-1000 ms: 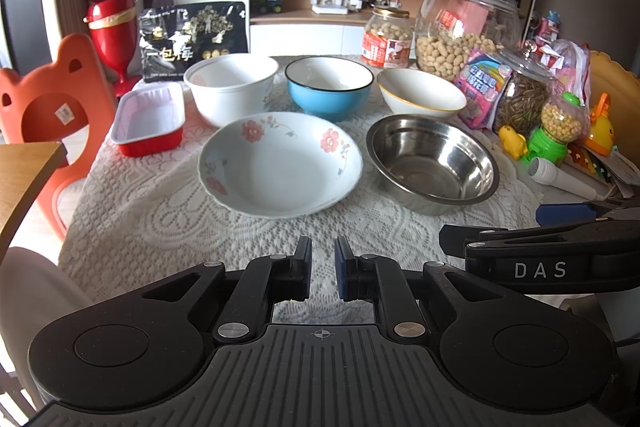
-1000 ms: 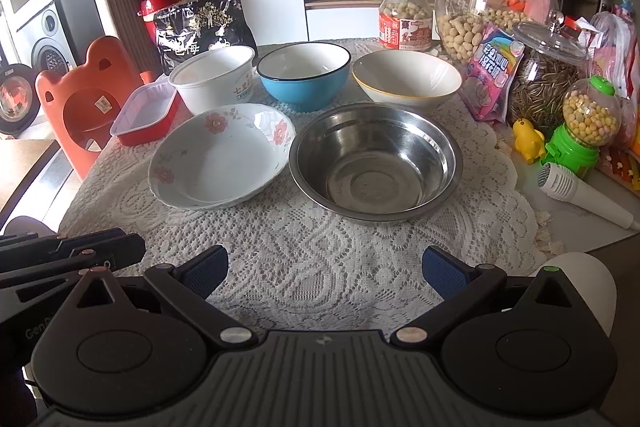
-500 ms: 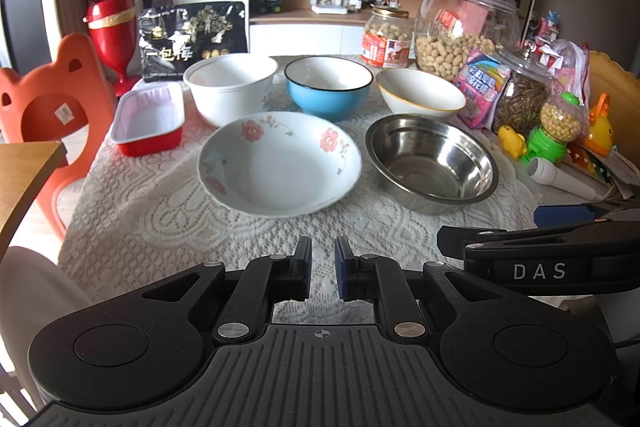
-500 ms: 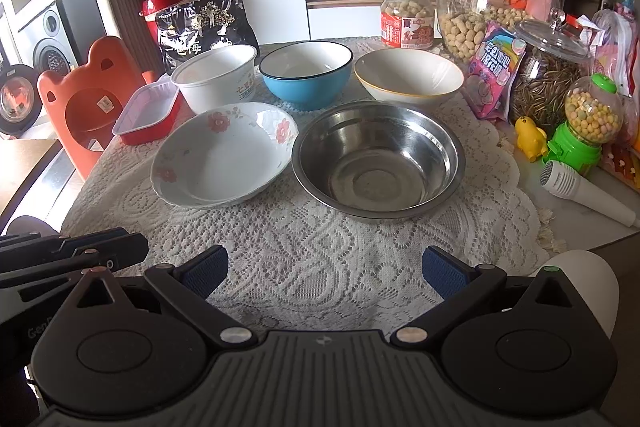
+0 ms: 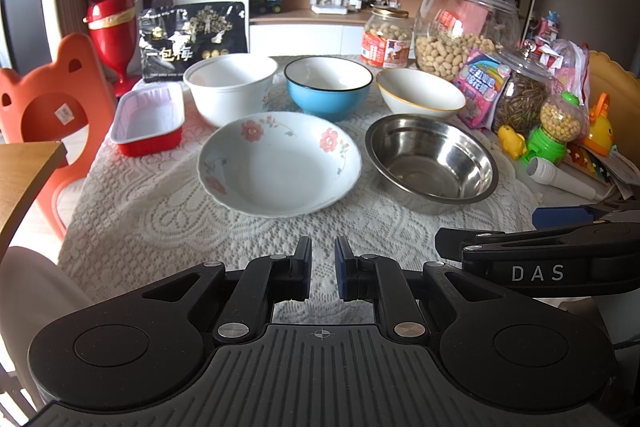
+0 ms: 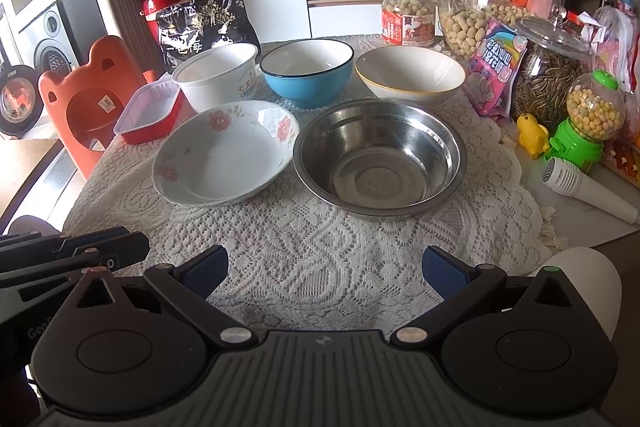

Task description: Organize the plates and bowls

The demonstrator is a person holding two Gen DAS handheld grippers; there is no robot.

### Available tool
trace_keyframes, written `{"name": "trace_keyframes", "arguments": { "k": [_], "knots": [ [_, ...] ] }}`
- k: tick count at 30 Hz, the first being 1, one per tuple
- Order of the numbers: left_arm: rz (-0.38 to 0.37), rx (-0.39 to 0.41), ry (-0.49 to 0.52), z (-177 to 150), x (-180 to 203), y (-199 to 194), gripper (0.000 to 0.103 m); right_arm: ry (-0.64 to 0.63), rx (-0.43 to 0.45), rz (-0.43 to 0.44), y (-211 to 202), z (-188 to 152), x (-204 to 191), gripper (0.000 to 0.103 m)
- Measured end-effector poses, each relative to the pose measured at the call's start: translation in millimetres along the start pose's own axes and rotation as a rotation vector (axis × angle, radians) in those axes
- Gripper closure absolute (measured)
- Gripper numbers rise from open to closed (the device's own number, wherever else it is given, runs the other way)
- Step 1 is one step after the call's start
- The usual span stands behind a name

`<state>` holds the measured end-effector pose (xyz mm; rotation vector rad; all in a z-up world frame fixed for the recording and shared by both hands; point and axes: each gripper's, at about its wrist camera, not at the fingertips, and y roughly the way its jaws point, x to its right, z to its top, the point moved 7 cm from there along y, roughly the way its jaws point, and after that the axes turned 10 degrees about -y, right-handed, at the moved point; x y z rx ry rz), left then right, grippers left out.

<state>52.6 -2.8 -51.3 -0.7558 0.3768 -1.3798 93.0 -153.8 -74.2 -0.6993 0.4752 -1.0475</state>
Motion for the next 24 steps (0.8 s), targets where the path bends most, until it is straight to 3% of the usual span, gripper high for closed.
{"name": "trace_keyframes", "arguments": {
  "k": [24],
  "knots": [
    [-0.003,-0.005,-0.02,9.5,2.3,17.1,0.088,0.041,0.024,0.016,7.4,7.7,16.1,0.0]
  ]
}}
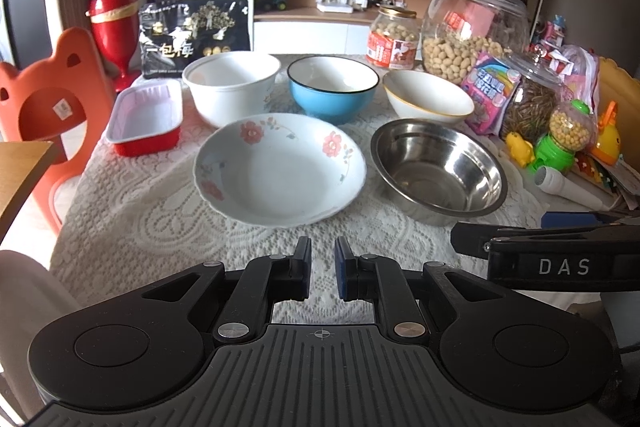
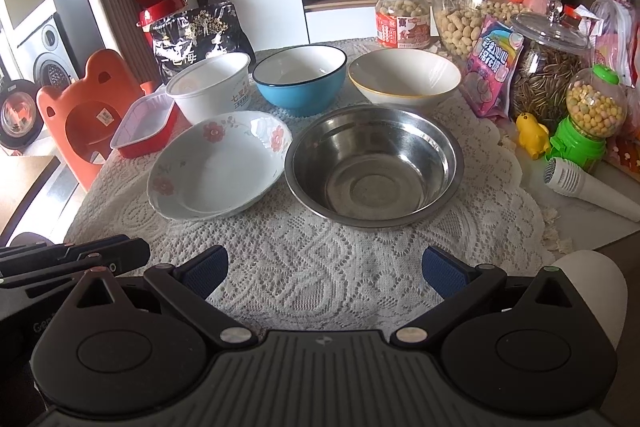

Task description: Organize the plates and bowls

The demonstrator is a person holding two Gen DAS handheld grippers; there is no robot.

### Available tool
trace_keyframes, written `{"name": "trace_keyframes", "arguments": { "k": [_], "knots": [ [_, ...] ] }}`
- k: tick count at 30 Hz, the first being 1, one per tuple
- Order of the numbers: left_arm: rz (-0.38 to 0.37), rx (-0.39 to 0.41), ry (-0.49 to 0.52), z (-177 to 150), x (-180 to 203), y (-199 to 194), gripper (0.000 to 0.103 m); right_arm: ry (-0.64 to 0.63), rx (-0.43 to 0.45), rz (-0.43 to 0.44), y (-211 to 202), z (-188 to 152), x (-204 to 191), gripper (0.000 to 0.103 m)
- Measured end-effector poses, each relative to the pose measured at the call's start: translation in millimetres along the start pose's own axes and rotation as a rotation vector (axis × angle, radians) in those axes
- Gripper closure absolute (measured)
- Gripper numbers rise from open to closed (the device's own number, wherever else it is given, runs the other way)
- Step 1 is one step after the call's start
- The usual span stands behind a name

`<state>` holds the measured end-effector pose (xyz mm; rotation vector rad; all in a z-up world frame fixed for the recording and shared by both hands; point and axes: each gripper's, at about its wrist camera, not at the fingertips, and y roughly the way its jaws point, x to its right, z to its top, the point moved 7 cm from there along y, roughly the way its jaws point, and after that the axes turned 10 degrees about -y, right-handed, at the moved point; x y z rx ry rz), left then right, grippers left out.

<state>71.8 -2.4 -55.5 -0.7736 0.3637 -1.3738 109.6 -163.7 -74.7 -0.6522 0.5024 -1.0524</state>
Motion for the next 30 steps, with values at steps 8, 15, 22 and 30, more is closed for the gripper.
{"name": "trace_keyframes", "arguments": {
  "k": [8,15,22,30],
  "knots": [
    [-0.251,-0.06,-0.037,38.0,16.9,56.0,0.089,0.106,0.012,-0.049,36.3,21.1,53.5,0.0],
    [-0.221,-0.142,-0.069,65.1,21.4,115.6,0.089,0.275,0.005,0.03,80.0,25.7,104.5,0.0],
    [-0.288,-0.222,-0.022,75.6,30.8,159.0,0.088,0.287,-0.035,0.086,117.1,33.9,115.1,0.0],
    [-0.283,-0.244,-0.017,79.0,32.8,182.1,0.088,0.289,-0.098,0.11,146.7,32.1,121.8,0.0]
  ]
}}
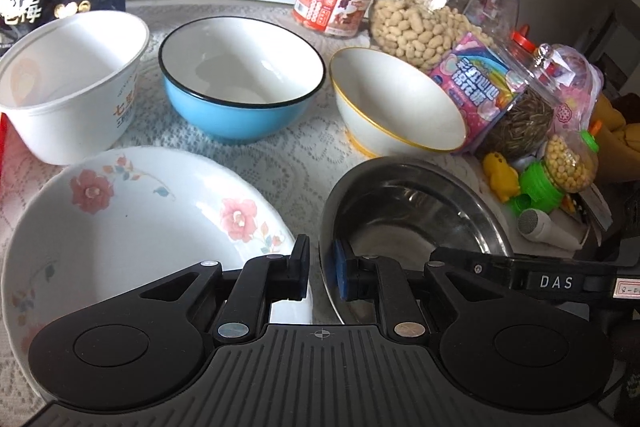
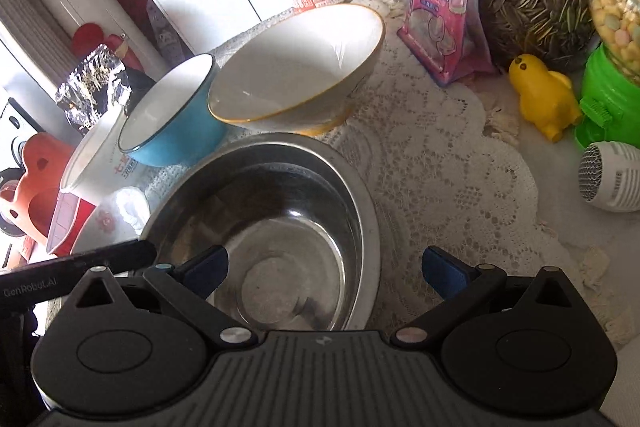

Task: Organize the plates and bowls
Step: 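Move the left gripper down to the rim of the stainless steel bowl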

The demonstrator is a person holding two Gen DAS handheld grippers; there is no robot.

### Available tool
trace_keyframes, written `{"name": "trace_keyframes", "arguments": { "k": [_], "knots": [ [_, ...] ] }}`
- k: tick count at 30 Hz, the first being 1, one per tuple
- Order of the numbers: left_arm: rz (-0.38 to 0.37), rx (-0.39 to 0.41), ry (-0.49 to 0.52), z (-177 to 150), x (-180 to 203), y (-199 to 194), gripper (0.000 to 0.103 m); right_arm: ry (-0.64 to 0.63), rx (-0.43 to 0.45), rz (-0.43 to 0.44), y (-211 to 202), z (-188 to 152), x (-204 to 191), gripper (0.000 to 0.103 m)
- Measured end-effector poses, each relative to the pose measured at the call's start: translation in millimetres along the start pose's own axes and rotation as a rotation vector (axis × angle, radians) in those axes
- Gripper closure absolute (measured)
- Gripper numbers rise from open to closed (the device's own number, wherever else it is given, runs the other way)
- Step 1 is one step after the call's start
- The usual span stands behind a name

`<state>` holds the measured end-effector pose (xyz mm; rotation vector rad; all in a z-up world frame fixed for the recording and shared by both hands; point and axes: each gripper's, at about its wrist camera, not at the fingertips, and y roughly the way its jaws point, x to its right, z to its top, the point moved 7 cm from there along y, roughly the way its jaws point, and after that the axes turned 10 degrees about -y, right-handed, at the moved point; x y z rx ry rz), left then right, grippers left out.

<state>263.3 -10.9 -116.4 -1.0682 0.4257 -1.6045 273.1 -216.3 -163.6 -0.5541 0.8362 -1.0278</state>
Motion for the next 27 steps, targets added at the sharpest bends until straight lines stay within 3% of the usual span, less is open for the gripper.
{"name": "trace_keyframes", "arguments": {
  "k": [11,15,19,23,25,27],
  "knots": [
    [-0.026,-0.063,0.019,-2.4,4.5,23.1,0.086,-0.07,-0.048,0.015,5.6,-5.5,-5.4,0.0],
    [-0.04,-0.061,0.008,-2.7,4.9,23.9,0.085,-0.029,-0.041,0.021,5.0,-4.1,-2.9,0.0],
    [-0.046,-0.058,0.009,-2.0,5.9,24.6,0.084,-0.044,-0.053,-0.03,8.1,-4.2,-9.3,0.0],
    [-0.046,-0.052,0.006,-2.0,5.9,24.8,0.083,-0.156,-0.076,-0.095,13.5,-7.8,-20.5,0.0],
    [-0.041,-0.053,0.011,-2.9,6.3,24.1,0.083,-0.161,-0.045,-0.092,9.3,-7.7,-20.1,0.009],
    [-0.035,-0.055,0.018,-4.4,7.7,23.8,0.084,-0.137,0.016,-0.102,1.3,-5.1,-15.5,0.012]
  ]
}}
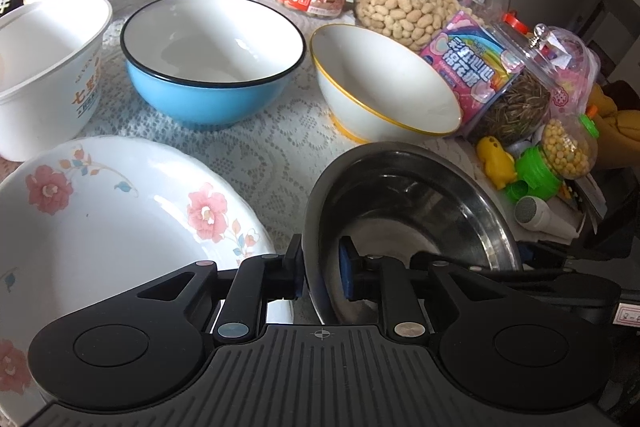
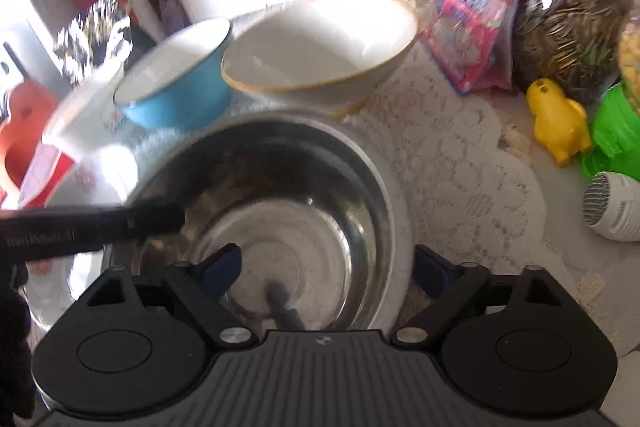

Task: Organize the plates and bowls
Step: 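Move the left gripper down to the rim of the stainless steel bowl, then grasp the steel bowl rim with the left gripper and drag it toward the white bowl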

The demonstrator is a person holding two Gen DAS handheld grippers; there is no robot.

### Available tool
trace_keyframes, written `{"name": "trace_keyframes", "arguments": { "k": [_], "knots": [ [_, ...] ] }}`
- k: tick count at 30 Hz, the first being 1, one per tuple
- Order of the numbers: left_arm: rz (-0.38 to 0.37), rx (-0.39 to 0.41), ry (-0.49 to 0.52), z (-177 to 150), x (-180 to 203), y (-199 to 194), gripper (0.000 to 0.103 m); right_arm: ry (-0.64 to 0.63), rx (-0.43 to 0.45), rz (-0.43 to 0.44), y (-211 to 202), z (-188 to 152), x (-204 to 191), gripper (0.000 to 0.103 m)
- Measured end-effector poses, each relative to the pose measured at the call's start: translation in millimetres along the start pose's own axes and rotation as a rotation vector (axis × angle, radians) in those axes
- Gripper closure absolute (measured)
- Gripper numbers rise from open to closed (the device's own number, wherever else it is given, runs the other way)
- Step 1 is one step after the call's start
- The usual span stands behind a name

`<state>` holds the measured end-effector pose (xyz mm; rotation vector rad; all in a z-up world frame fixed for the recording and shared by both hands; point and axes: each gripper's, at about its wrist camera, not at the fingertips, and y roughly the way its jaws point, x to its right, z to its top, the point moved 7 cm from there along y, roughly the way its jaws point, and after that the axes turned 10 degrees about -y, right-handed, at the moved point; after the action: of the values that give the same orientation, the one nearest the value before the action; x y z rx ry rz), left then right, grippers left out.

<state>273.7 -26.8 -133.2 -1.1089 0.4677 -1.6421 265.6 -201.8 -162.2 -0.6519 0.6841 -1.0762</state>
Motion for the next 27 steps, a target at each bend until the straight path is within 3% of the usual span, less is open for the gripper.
{"name": "trace_keyframes", "arguments": {
  "k": [2,4,8,12,16,22,27],
  "knots": [
    [0.012,0.0,0.012,-1.1,2.3,0.3,0.083,-0.011,0.03,-0.066,-4.4,0.9,4.3,0.015],
    [0.02,0.0,0.024,-2.3,4.7,0.8,0.083,-0.034,0.01,-0.096,-3.5,-1.4,5.0,0.033],
    [-0.006,-0.011,0.022,-8.1,5.1,-1.7,0.083,-0.034,-0.034,-0.073,-3.0,-3.0,0.6,0.057],
    [-0.017,0.028,0.004,-8.3,-2.8,-16.5,0.083,-0.042,-0.02,-0.088,-13.2,3.8,-10.5,0.057],
    [-0.057,0.115,-0.039,3.0,-20.5,-51.1,0.082,-0.152,0.064,-0.138,-31.7,21.8,-41.6,0.057],
    [0.031,0.24,-0.095,13.5,-69.1,-99.3,0.08,-0.225,0.077,-0.053,-19.0,44.0,-102.1,0.057],
    [0.148,0.219,-0.179,4.0,-118.3,-103.8,0.081,-0.262,0.004,0.036,14.2,38.3,-151.0,0.057]
  ]
}}
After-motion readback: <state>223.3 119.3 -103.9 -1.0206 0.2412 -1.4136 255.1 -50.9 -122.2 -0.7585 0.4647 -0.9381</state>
